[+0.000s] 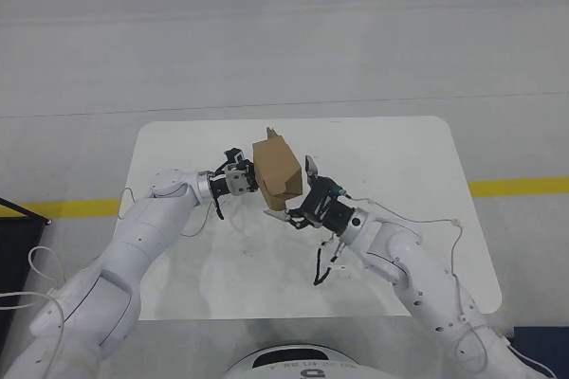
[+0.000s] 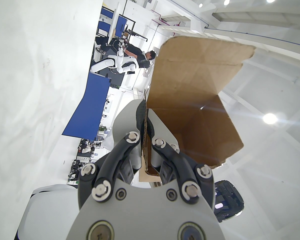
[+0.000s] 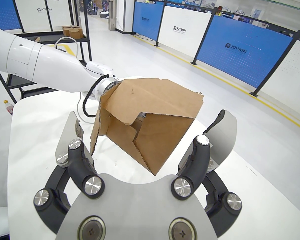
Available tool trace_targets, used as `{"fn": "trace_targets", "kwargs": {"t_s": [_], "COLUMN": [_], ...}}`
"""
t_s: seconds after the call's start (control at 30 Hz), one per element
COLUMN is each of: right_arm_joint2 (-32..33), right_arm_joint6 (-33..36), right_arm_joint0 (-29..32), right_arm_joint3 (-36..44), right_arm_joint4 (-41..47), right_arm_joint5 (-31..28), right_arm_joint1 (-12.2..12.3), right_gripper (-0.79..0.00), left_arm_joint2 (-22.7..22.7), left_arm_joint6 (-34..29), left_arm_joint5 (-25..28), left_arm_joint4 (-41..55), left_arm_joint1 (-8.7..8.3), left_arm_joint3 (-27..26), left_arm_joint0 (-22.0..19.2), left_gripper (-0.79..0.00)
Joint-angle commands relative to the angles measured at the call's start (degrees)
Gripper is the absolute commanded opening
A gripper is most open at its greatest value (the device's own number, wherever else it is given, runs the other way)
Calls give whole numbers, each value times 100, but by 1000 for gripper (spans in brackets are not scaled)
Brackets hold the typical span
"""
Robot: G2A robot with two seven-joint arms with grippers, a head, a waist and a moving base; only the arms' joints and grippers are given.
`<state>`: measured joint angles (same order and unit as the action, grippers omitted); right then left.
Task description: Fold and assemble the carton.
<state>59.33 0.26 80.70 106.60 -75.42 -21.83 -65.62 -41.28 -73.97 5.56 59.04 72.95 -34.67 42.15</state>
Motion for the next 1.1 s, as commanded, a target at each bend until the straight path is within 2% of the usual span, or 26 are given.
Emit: {"fn": "trace_targets", "kwargs": {"t_s": [0.0, 0.37, 1.07], "right_arm_joint2": [-1, 59, 202], "right_arm_joint6": [-96, -319, 351], "right_arm_joint0": [62, 207, -189], "right_arm_joint3": [25, 64, -240], "right_arm_joint4": [-128, -350, 420], "right_arm_joint5": [134, 822, 619], "right_arm_joint1": [-3, -46, -137], "right_gripper": [0, 0, 0], "left_arm_joint2": [0, 0, 0], "left_arm_joint6": [0, 0, 0], "left_arm_joint5": [0, 0, 0], "left_arm_joint4": [0, 0, 0], "left_arm_joint1": [0, 0, 0], "left_arm_joint3": [0, 0, 0], "left_arm_joint0": [0, 0, 0], "left_gripper": [-785, -785, -785]}}
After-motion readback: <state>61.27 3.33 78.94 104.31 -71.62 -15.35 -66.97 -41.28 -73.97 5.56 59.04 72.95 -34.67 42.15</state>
